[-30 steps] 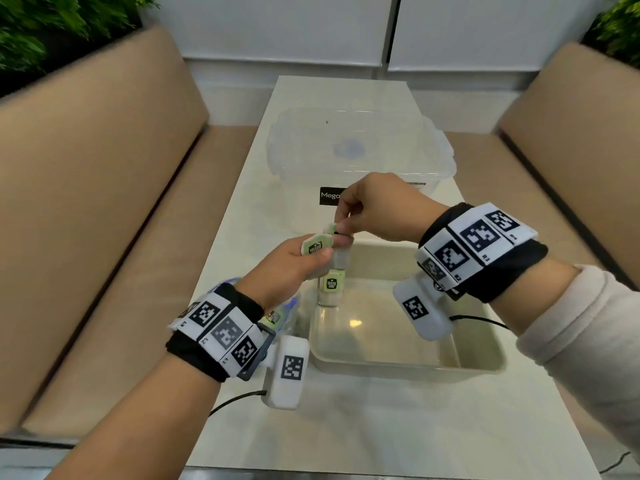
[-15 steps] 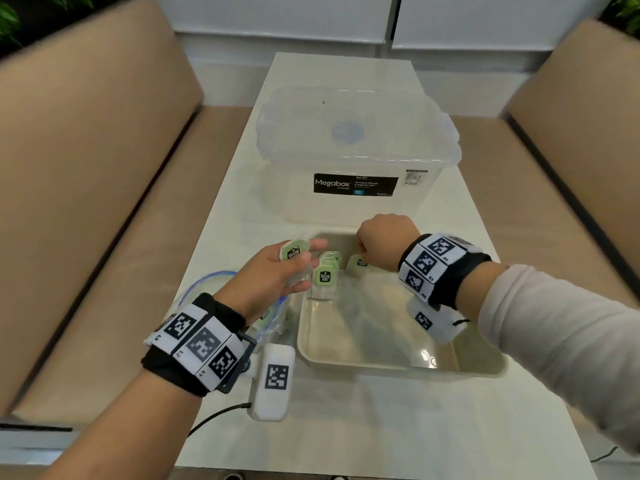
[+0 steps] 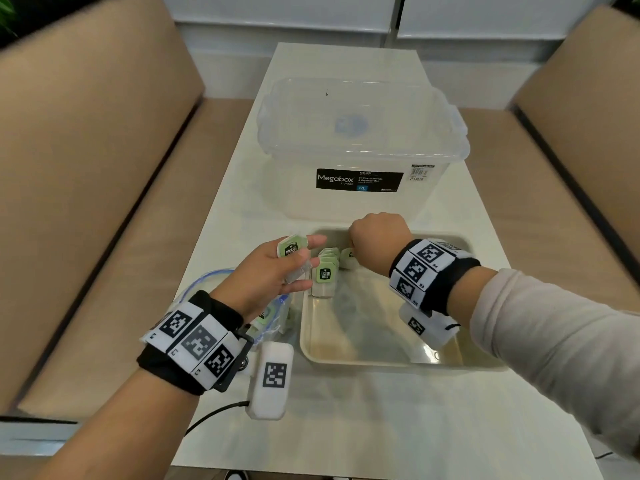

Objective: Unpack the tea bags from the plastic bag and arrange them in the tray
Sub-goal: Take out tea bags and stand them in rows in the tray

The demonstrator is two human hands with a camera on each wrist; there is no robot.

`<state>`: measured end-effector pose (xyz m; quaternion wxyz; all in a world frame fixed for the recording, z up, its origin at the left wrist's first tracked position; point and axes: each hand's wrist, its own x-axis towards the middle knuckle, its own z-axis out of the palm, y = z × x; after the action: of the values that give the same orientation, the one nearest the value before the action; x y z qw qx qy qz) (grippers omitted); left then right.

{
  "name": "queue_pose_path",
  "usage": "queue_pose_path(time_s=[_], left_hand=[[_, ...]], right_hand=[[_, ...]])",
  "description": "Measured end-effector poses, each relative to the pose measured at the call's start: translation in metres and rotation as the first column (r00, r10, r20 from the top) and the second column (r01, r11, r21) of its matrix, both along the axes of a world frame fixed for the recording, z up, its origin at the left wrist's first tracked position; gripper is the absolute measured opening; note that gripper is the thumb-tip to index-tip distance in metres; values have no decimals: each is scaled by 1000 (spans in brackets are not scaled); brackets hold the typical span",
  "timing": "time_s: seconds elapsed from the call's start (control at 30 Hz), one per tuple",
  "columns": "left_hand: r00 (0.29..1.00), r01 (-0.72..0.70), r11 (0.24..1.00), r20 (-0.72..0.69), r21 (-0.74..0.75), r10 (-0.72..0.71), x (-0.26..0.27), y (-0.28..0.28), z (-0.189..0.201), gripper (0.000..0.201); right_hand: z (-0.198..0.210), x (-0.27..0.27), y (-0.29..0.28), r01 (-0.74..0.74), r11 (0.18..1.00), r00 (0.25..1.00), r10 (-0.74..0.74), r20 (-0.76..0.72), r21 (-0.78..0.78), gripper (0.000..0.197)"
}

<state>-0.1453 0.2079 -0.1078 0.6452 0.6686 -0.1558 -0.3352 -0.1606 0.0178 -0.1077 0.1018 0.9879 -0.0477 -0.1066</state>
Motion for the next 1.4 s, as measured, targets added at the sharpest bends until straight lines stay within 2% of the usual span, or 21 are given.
queue_pose_path(time_s=[0.13,0.27,0.4,0.5,0.57,0.67,0.73,0.8,0.87,1.0,1.13,1.4], left_hand=[[1000,1,1000,2,-3,-1,0,0,-1,25],[1000,2,1000,15,5,-2,1,1,-1,27],[998,-48,999,-35,-13,48,0,1,-2,27],[991,-130,991,-35,-4,130,1,0,-3,14],[984,-174,985,-16,11,175,3,-1,-3,7],[977,-207,978,-48,-16,206,5,-5,1,12],[974,-215,975,-82,-50,210,5,-9,5,18],[977,-204,976,-82,-80,197,4,-13,10,16],[984,-176,982,-37,-68,174,1,-17,13,14],[989,-150,986,3,-65,151,-3,-22,13,12],[989,-146,984,-18,-104,145,-4,-23,11,11],[990,-143,983,-16,-117,142,-8,-25,8,7]], right_hand=[[3,-4,5,-26,999,999,24,-42,-43,17],[-1,-5,7,-58,997,998,57,-24,-49,18],[-4,-5,5,-71,997,997,71,1,-43,19],[1,-5,1,-68,998,996,68,50,13,19],[12,-7,1,-64,992,989,48,141,106,21],[37,-13,9,-116,915,964,11,264,387,36],[56,-17,18,-166,815,963,13,270,555,35],[67,-18,25,-161,747,968,-10,253,645,31],[70,-16,27,-135,719,969,-49,243,681,29],[72,-14,27,-83,725,978,-74,197,684,17],[77,-17,21,-80,643,968,-132,213,761,10],[80,-18,6,-48,603,957,-201,210,796,10]])
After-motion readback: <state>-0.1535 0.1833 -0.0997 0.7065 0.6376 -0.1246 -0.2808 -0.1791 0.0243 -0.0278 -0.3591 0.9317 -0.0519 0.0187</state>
